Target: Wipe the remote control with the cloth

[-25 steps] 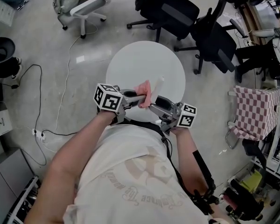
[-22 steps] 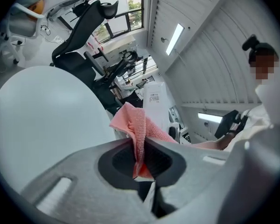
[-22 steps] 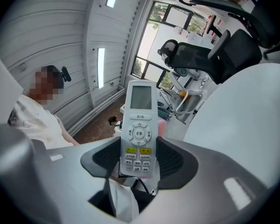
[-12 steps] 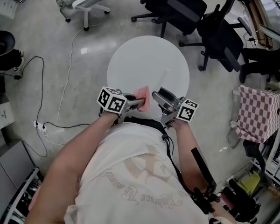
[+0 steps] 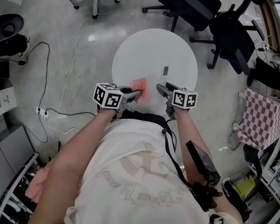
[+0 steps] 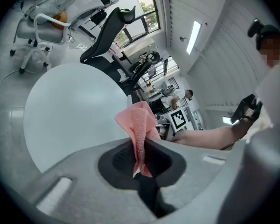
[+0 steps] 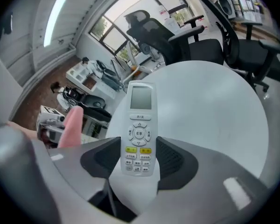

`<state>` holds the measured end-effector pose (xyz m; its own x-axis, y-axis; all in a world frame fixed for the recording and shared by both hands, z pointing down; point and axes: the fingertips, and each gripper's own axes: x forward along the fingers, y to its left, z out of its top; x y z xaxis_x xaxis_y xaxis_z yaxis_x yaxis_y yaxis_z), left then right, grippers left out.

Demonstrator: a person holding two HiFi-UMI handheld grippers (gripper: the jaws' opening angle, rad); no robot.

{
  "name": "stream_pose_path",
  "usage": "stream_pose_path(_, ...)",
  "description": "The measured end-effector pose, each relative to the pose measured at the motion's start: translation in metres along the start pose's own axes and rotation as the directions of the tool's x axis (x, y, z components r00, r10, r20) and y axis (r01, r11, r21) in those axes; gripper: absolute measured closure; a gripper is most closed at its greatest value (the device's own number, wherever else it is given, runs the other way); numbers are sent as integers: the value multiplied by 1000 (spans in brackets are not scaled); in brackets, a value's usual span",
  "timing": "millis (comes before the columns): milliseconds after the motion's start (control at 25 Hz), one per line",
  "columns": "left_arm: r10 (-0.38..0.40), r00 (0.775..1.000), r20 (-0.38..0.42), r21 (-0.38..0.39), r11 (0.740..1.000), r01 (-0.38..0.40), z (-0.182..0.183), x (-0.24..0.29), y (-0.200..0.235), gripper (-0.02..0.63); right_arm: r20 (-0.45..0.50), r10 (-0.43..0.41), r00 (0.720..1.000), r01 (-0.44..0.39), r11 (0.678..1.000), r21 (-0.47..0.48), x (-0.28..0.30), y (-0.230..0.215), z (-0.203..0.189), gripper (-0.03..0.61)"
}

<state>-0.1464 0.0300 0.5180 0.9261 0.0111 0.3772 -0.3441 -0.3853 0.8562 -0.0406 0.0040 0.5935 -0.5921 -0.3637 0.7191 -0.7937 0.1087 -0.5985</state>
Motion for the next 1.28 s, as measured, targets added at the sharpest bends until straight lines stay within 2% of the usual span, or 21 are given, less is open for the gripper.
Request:
stream_pose_path(120,20,999,27,-21,1000,-20,-1,-9,7,595,-112,-138,984,127,987,-100,16,-16,-11,331)
stream_pose_path(280,25,999,44,-33,999,-23,-4,-19,12,595,-199,-299,933,235,928,-289,30,-25,-17,331)
stream_pose_path(360,36,998,51,-38,999,-34,-6,-27,17,595,-219,-344,913,262,907,-330,40,-26,-18,331)
stream_pose_path(560,61,996,61,-38,998,-59,-10,-31,17,595,-241,-397,886,296,883,-365,44,-35,-20,330)
stream_pose_path(920,68,996,65,-10,998,-67,-11,-40,11,595,-187,-422,887,311,846,-434,39,-30,-14,322)
stream_pose_path(1160,55,996,68,25,998,-56,-15,-47,3,595,-135,-400,906,333,874,-355,26,-28,-21,321)
stream_pose_path(1200,56,996,75,39,997,-59,-13,-49,3,594,-112,-399,910,342,876,-339,22,-27,-20,335)
stream_pose_path(1280,71,992,100,81,994,-80,-5,-55,2,594,-54,-395,917,363,883,-298,9,-22,-14,424)
